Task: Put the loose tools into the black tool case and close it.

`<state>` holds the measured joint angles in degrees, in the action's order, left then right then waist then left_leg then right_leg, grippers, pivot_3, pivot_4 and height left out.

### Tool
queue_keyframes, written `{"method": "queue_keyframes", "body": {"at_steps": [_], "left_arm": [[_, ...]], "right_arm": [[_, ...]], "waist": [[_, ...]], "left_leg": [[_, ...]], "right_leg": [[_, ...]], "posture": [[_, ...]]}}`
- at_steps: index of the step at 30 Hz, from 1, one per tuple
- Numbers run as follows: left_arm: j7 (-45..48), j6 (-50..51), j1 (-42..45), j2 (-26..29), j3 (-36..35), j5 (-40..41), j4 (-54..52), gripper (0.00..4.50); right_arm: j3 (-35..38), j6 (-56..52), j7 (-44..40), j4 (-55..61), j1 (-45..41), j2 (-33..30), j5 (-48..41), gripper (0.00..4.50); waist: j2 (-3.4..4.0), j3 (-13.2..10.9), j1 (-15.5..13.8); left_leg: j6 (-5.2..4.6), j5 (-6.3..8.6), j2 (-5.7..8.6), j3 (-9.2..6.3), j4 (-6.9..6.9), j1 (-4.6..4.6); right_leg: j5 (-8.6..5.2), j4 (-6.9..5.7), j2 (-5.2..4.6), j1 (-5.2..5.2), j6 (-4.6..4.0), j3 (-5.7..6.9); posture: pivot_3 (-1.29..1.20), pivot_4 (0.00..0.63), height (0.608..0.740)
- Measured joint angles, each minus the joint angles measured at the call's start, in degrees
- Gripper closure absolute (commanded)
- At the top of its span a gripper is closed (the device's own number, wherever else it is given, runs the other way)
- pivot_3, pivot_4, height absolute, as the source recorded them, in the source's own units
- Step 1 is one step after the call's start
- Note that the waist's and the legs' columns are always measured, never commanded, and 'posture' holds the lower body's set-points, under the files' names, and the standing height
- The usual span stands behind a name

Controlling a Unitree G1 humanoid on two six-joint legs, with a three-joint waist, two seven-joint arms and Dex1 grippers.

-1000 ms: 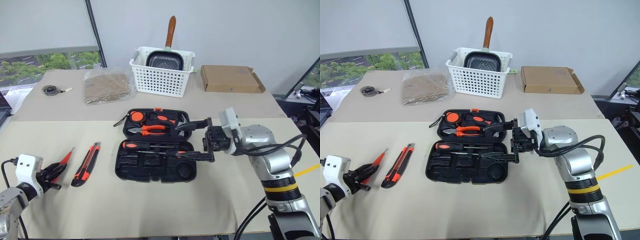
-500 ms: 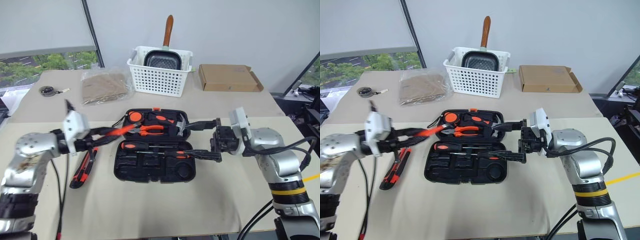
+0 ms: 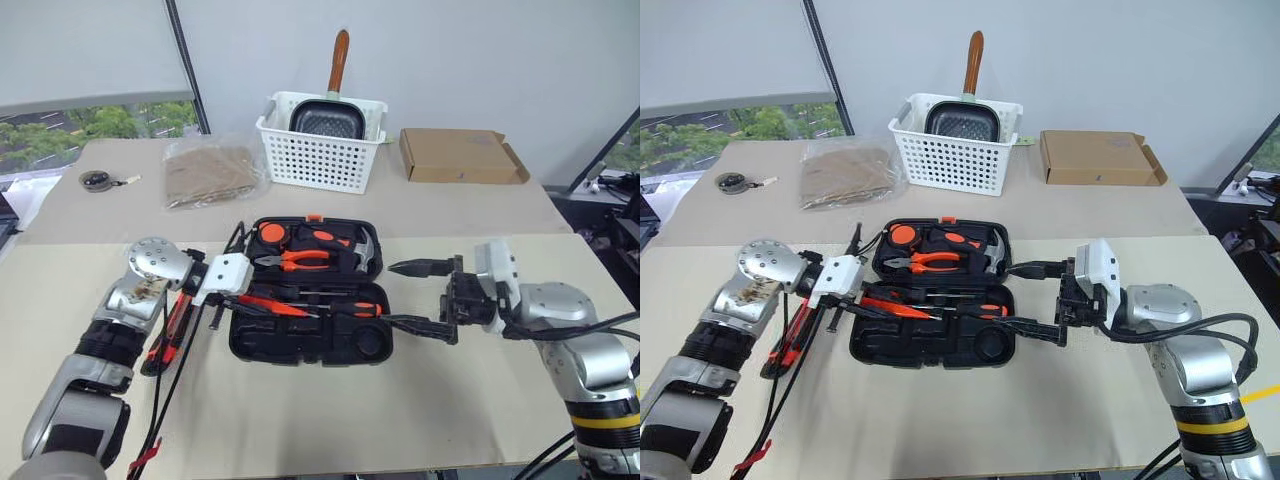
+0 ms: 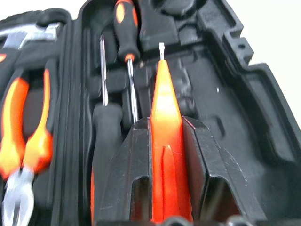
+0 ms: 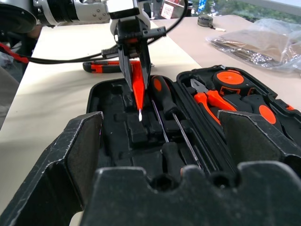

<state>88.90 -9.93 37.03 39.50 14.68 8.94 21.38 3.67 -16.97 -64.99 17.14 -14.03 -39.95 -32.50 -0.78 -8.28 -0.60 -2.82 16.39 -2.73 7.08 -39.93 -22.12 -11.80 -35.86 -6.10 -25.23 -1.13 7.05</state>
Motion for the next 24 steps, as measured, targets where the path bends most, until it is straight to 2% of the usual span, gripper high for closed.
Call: {"method": "queue_keyframes", "body": {"at_steps": [8, 24], "left_arm": [[-3.27, 1.51, 0.08, -0.40, 0.10, -2.89, 0.56, 4.04], [-9.62, 7.29, -3.63, 0.45, 1.76, -7.29, -9.38, 4.04]], "right_arm": [[0.43, -0.09, 2.26, 2.80, 1.90, -0.78, -0.18, 0.00], [-0.72, 0.04, 1.87, 1.70, 0.49, -0.64, -0.15, 0.00]], "waist": [[-0.01, 0.00, -0.11], [0.00, 0.00, -0.20]], "left_leg": [[-0.03, -0.02, 0.00, -0.07, -0.07, -0.01], [-0.06, -0.01, 0.02, -0.09, -0.10, 0.04]], "right_leg": [[0.00, -0.02, -0.01, 0.04, 0.02, 0.01], [0.01, -0.04, -0.01, 0.10, 0.03, 0.00]], "posture": [[0.00, 0.150, 0.700], [0.00, 0.150, 0.700]]}}
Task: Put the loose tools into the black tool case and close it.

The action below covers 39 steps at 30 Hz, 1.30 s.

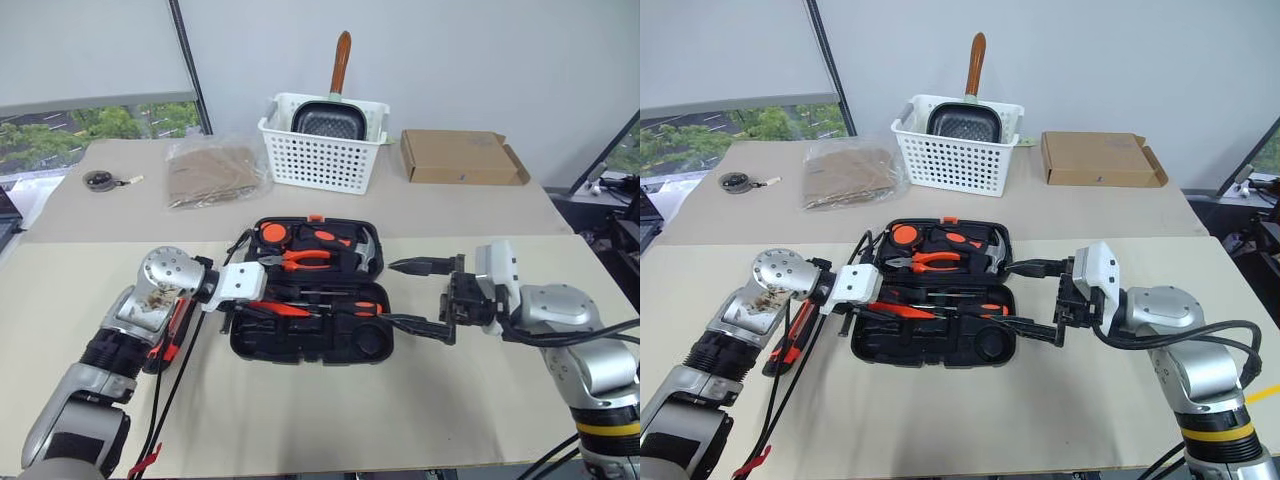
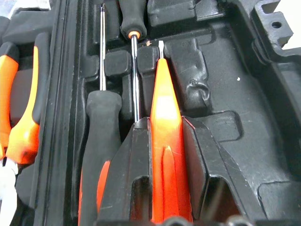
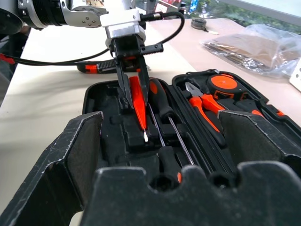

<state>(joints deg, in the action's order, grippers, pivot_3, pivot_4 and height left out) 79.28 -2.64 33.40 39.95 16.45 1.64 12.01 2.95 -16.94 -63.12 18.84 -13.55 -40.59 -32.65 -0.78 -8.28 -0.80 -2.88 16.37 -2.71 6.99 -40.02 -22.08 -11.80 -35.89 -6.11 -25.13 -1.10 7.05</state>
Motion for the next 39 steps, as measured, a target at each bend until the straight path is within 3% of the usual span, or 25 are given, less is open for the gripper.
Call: {"method": "queue_keyframes", "body": {"at_steps": [14, 20, 22, 29, 33, 37, 38, 39], "left_arm": [[-2.85, 11.37, -2.69, 1.07, 0.21, -0.90, -8.56, 4.04], [-3.90, 10.04, -2.69, 1.02, 0.29, -0.80, -8.66, 4.04], [-3.50, 10.89, -2.69, 0.96, -0.28, 0.83, -8.31, 3.03], [-4.64, 7.63, -3.01, 1.56, -1.00, 1.16, -7.08, 0.49], [-4.01, 7.91, -3.85, 2.31, -2.71, 3.48, -7.32, 0.49], [-5.12, 12.48, -3.73, 1.77, -9.36, 10.89, -10.23, 0.49], [-6.20, 14.20, -3.70, 1.14, -11.04, 12.74, -11.23, 1.00], [-7.17, 15.27, -3.69, 0.48, -12.15, 13.96, -11.63, 1.24]], "right_arm": [[-0.15, 0.60, -0.61, -0.83, -0.72, 0.68, 0.56, 0.00], [-0.28, 1.60, -0.96, -1.42, -0.77, 0.93, 1.04, 0.00], [-0.40, 1.96, -1.08, -1.67, -0.82, 1.24, 1.39, 0.00], [-1.24, 2.58, -1.53, -2.23, -0.81, 1.96, 2.16, 0.00], [-1.24, 2.66, -1.62, -2.30, -0.74, 1.97, 2.18, 0.00], [-1.24, 2.70, -1.61, -2.31, -0.45, 1.97, 2.20, 0.00], [-1.24, 2.70, -1.59, -2.31, -0.44, 1.97, 2.20, 0.00], [-1.25, 2.70, -1.58, -2.31, -0.43, 2.00, 2.20, 0.00]], "waist": [[0.00, 0.01, -0.07], [0.00, 0.01, -0.15], [0.00, 0.01, -0.13], [0.00, 0.01, 0.00], [0.00, 0.01, 0.06], [0.00, 0.01, 0.07], [0.00, 0.01, 0.01], [0.00, 0.01, -0.03]], "left_leg": [[-0.03, 0.00, 0.00, -0.02, -0.07, 0.06], [-0.05, 0.00, 0.03, -0.01, -0.12, 0.02], [-0.05, 0.00, 0.02, -0.02, -0.15, 0.01], [-0.04, -0.01, 0.02, -0.02, -0.14, 0.02], [-0.03, -0.01, 0.01, -0.01, -0.15, 0.01], [-0.01, -0.02, -0.01, -0.03, -0.16, 0.03], [-0.01, -0.02, 0.00, -0.04, -0.16, 0.04], [-0.01, -0.02, 0.01, -0.04, -0.17, 0.04]], "right_leg": [[0.01, -0.04, -0.01, 0.08, 0.04, -0.01], [0.01, -0.03, -0.05, 0.08, 0.04, -0.01], [0.01, -0.04, -0.05, 0.07, 0.05, 0.00], [0.01, -0.08, -0.04, 0.05, 0.05, -0.01], [0.01, -0.10, -0.04, 0.04, 0.04, -0.01], [0.01, -0.12, -0.05, 0.04, 0.05, -0.02], [0.01, -0.12, -0.06, 0.06, 0.05, -0.02], [0.01, -0.12, -0.06, 0.08, 0.05, -0.02]], "posture": [[0.00, 0.150, 0.700], [0.00, 0.150, 0.700], [0.00, 0.150, 0.700], [0.00, 0.150, 0.700], [0.00, 0.150, 0.700], [0.00, 0.150, 0.700], [0.00, 0.150, 0.700], [0.00, 0.150, 0.700]]}}
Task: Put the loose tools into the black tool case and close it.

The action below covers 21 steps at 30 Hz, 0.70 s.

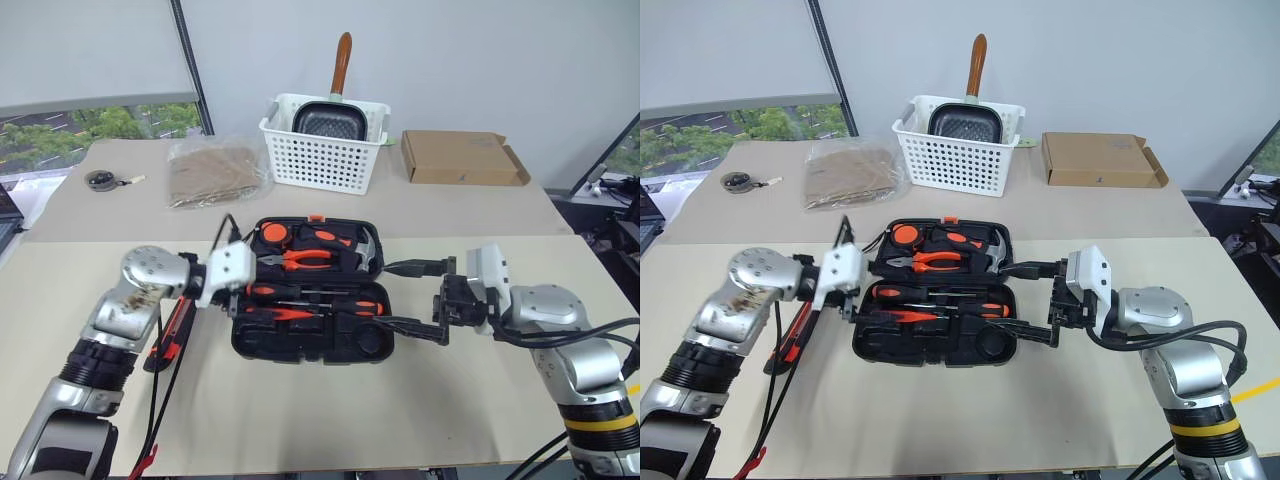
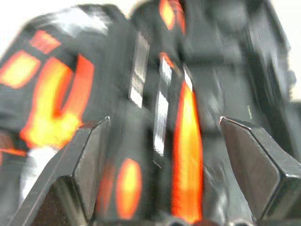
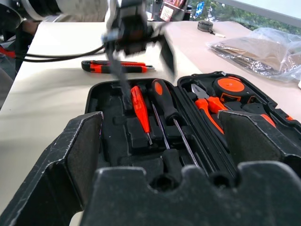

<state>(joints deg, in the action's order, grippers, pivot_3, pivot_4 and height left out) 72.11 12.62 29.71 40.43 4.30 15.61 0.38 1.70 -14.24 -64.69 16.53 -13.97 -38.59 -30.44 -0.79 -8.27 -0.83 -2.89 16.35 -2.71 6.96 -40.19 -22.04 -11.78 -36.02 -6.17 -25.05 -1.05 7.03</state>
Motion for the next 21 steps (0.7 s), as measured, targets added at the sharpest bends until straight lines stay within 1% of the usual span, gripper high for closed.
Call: {"method": "queue_keyframes", "body": {"at_steps": [1, 2, 3, 4, 5, 6, 8, 9, 14, 21], "left_arm": [[-1.62, 1.11, -0.09, -0.64, -0.85, 0.51, -0.35, 1.63], [-3.56, 2.23, -0.32, -1.21, -1.44, 0.52, -0.65, 1.90], [-5.92, 3.42, -1.02, -2.02, -2.27, 0.51, -1.27, 2.42], [-8.23, 4.80, -2.18, -2.90, -3.11, 0.54, -2.41, 2.67], [-10.69, 6.43, -3.98, -3.86, -3.65, 0.61, -4.08, 3.14], [-12.39, 7.72, -5.68, -4.63, -3.59, 0.69, -5.51, 3.46], [-15.95, 9.92, -9.20, -6.77, -3.17, 0.62, -8.86, 4.22], [-17.60, 10.33, -10.60, -7.78, -2.87, 0.43, -9.99, 4.37], [-23.67, 13.61, -17.09, -11.04, 1.22, -0.36, -14.44, 4.37], [-26.57, 13.87, -18.57, -10.53, 4.10, -3.40, -15.56, 4.37]], "right_arm": [[0.00, 0.01, 0.01, 0.00, 0.01, 0.01, 0.00, 0.00], [0.00, 0.02, 0.03, 0.00, 0.12, 0.01, 0.00, 0.00], [0.01, 0.06, 0.05, 0.02, 0.36, 0.02, 0.00, 0.00], [0.02, 0.09, 0.08, 0.04, 0.85, 0.03, 0.00, 0.00], [-0.03, 0.10, 0.12, 0.07, 1.31, 0.06, 0.01, 0.00], [-0.04, 0.10, 0.16, 0.07, 1.54, 0.09, 0.01, 0.00], [-0.05, 0.14, 0.33, 0.11, 1.58, 0.13, 0.02, 0.00], [-0.07, 0.21, 0.45, 0.12, 1.60, 0.29, 0.02, 0.00], [-0.50, 0.41, 1.14, 0.23, 1.78, 0.96, 0.05, 0.00], [-0.47, 0.41, 1.14, 0.41, 2.12, 0.85, 0.04, 0.00]], "waist": [[0.00, 0.00, 0.01], [0.00, 0.00, 0.02], [0.00, 0.00, 0.07], [0.00, 0.00, 0.08], [0.00, 0.00, 0.09], [0.00, 0.00, 0.13], [0.00, 0.00, 0.15], [0.00, 0.00, 0.13], [-0.01, 0.00, -0.08], [0.00, 0.00, -0.08]], "left_leg": [[0.00, 0.00, 0.00, 0.00, -0.01, 0.00], [0.01, -0.01, 0.01, 0.00, -0.02, 0.00], [0.01, -0.01, 0.03, 0.01, -0.01, 0.02], [0.02, -0.01, 0.02, 0.01, 0.00, 0.02], [0.03, -0.02, 0.02, 0.01, 0.00, 0.02], [0.15, -0.09, 0.02, 0.02, 0.00, 0.02], [0.23, -0.13, 0.02, 0.03, 0.00, 0.02], [0.22, -0.13, 0.02, 0.03, 0.01, 0.05], [0.10, -0.08, 0.01, -0.06, -0.01, 0.06], [0.10, -0.15, -0.01, -0.12, 0.00, 0.09]], "right_leg": [[0.00, 0.00, 0.00, 0.01, 0.00, 0.00], [0.01, 0.00, 0.00, 0.02, 0.01, 0.00], [0.01, 0.00, 0.00, 0.02, 0.01, -0.02], [0.01, 0.00, 0.00, 0.03, 0.01, -0.03], [0.01, 0.02, 0.00, 0.03, 0.01, -0.02], [0.01, 0.01, 0.00, 0.03, 0.00, -0.04], [0.02, 0.00, 0.00, 0.02, 0.00, -0.04], [0.02, 0.01, -0.01, 0.04, 0.00, -0.04], [0.03, -0.05, -0.01, 0.04, -0.01, 0.00], [0.06, -0.07, -0.02, 0.03, -0.06, 0.01]], "posture": [[0.00, 0.150, 0.700], [0.00, 0.150, 0.700], [0.00, 0.150, 0.700], [0.00, 0.150, 0.700], [0.00, 0.150, 0.700], [0.00, 0.150, 0.700], [0.00, 0.150, 0.700], [0.00, 0.150, 0.700], [0.00, 0.150, 0.700], [0.00, 0.150, 0.700]]}}
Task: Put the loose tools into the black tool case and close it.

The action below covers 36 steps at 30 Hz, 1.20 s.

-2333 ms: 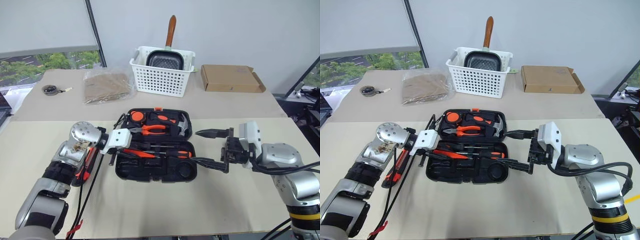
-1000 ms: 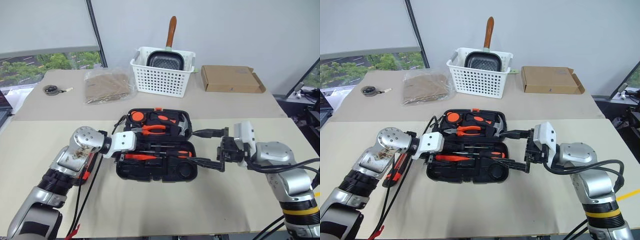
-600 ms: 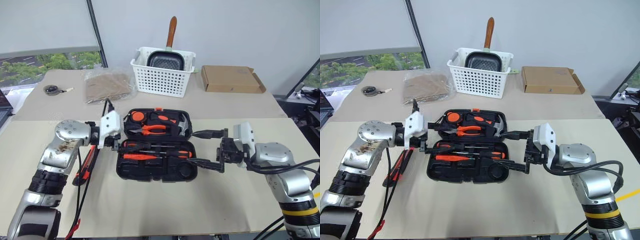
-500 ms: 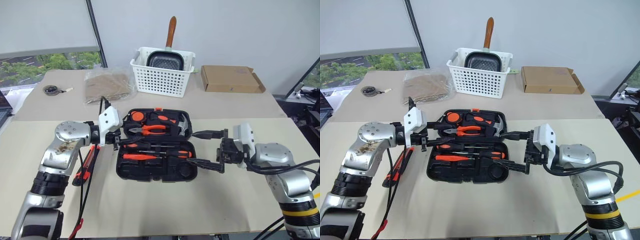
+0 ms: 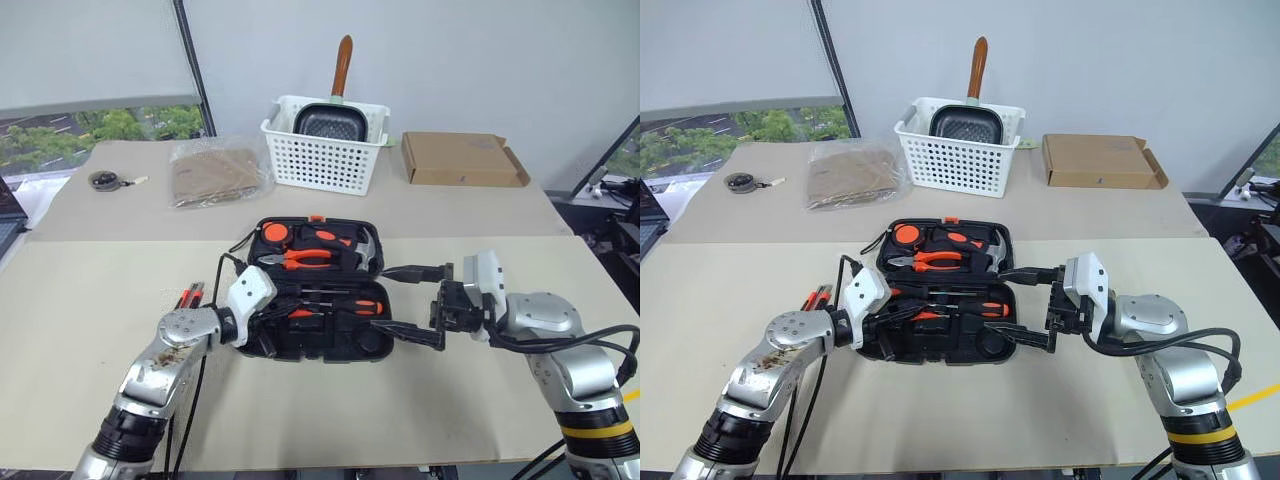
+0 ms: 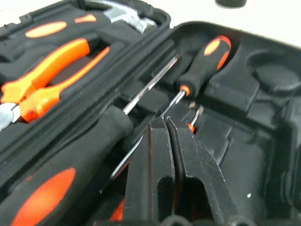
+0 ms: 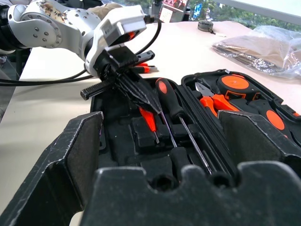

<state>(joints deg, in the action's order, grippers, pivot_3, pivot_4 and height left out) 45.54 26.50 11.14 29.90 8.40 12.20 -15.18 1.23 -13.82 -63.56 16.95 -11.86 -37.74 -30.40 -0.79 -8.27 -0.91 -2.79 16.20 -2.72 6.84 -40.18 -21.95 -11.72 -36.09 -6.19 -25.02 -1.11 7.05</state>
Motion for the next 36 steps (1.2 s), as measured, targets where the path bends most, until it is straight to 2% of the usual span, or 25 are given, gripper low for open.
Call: {"method": "queue_keyframes", "body": {"at_steps": [13, 18, 21, 26, 30, 31, 36], "left_arm": [[-3.78, 2.93, 1.59, -1.18, 1.13, -1.25, 0.56, 4.37], [-5.65, 2.41, 0.40, -3.64, -2.89, 1.47, 0.51, 4.37], [-7.02, 6.38, 0.89, -3.27, -8.63, 5.73, -2.04, 3.66], [-11.50, 11.72, 7.32, -1.81, -20.70, 11.97, -3.67, 1.84], [-15.68, 13.94, 2.35, 1.68, -28.18, 12.03, -6.56, 0.26], [-16.20, 14.58, 0.03, 1.74, -29.10, 12.07, -7.01, 0.02], [-19.09, 18.14, -11.71, 1.38, -33.83, 12.93, -11.48, 0.02]], "right_arm": [[0.11, -0.01, 0.07, 0.72, 1.03, -1.46, -0.02, 0.00], [0.13, -0.02, -0.15, 0.73, 0.47, -1.77, -0.06, 0.00], [0.12, -0.02, -0.74, 0.31, -1.21, -1.77, -0.08, 0.00], [-0.86, 0.07, -1.80, -2.42, -3.78, 0.59, -0.11, 0.00], [-2.07, 0.99, -3.10, -5.39, -6.22, 2.32, -0.05, 0.00], [-2.29, 1.10, -3.54, -5.88, -6.63, 2.54, -0.05, 0.00], [-2.98, 1.30, -6.21, -8.67, -9.14, 3.25, -0.09, 0.00]], "waist": [[0.05, 0.04, -0.04], [0.03, 0.03, 0.07], [0.00, 0.01, 0.14], [-0.03, -0.01, 0.08], [-0.01, 0.00, 0.72], [-0.01, 0.00, 0.69], [-0.16, -0.05, -0.04]], "left_leg": [[-0.03, 0.01, -0.01, -0.02, 0.01, 0.11], [-0.03, 0.01, -0.02, -0.03, 0.01, -0.05], [-0.02, 0.00, -0.03, -0.04, 0.03, -0.06], [-0.03, -0.01, -0.01, -0.06, 0.01, -0.05], [0.03, -0.04, 0.01, 0.07, 0.23, 0.10], [0.12, -0.09, 0.01, 0.08, 0.24, 0.10], [0.33, -0.20, 0.02, 0.00, 0.24, -0.06]], "right_leg": [[0.00, 0.01, -0.04, 0.08, 0.00, -0.02], [0.01, 0.02, -0.04, -0.04, 0.00, -0.01], [0.01, 0.03, -0.02, -0.04, -0.02, 0.01], [0.03, 0.04, -0.03, 0.01, 0.01, 0.02], [0.04, 0.10, -0.05, 0.01, 0.00, -0.12], [0.09, 0.08, -0.05, 0.01, -0.09, -0.10], [0.13, 0.16, -0.12, -0.03, -0.19, 0.07]], "posture": [[0.00, 0.150, 0.700], [0.00, 0.150, 0.700], [0.00, 0.150, 0.700], [0.00, 0.150, 0.700], [0.00, 0.150, 0.700], [0.00, 0.150, 0.700], [0.00, 0.150, 0.700]]}}
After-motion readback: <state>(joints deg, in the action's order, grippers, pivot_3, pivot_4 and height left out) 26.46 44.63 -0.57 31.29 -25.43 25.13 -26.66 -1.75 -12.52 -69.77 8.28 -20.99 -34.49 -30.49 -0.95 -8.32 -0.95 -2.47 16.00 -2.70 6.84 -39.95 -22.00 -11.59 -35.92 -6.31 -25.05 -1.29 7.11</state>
